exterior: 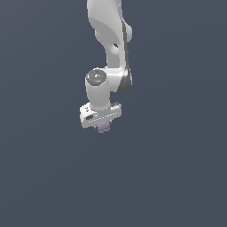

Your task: Pick up the object and move it to a goal position.

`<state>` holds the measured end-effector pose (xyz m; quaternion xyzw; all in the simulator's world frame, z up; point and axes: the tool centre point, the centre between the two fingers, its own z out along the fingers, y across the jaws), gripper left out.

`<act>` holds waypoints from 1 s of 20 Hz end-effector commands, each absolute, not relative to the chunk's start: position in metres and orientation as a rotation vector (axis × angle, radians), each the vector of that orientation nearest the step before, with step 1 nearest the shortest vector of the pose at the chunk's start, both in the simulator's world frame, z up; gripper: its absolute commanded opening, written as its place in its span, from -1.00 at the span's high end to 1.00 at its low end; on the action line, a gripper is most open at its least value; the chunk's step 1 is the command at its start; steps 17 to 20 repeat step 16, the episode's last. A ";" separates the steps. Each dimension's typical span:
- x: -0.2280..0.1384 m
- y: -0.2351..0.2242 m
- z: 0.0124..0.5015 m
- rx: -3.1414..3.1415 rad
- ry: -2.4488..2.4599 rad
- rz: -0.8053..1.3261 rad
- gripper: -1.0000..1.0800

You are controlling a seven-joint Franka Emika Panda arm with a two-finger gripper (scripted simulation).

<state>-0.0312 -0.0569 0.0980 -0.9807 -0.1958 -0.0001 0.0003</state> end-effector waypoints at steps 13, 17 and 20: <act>-0.011 -0.149 0.163 -3.080 -0.615 -0.001 1.00; -0.010 -0.151 0.165 -3.080 -0.615 0.000 1.00; -0.010 -0.151 0.165 -3.080 -0.615 0.000 1.00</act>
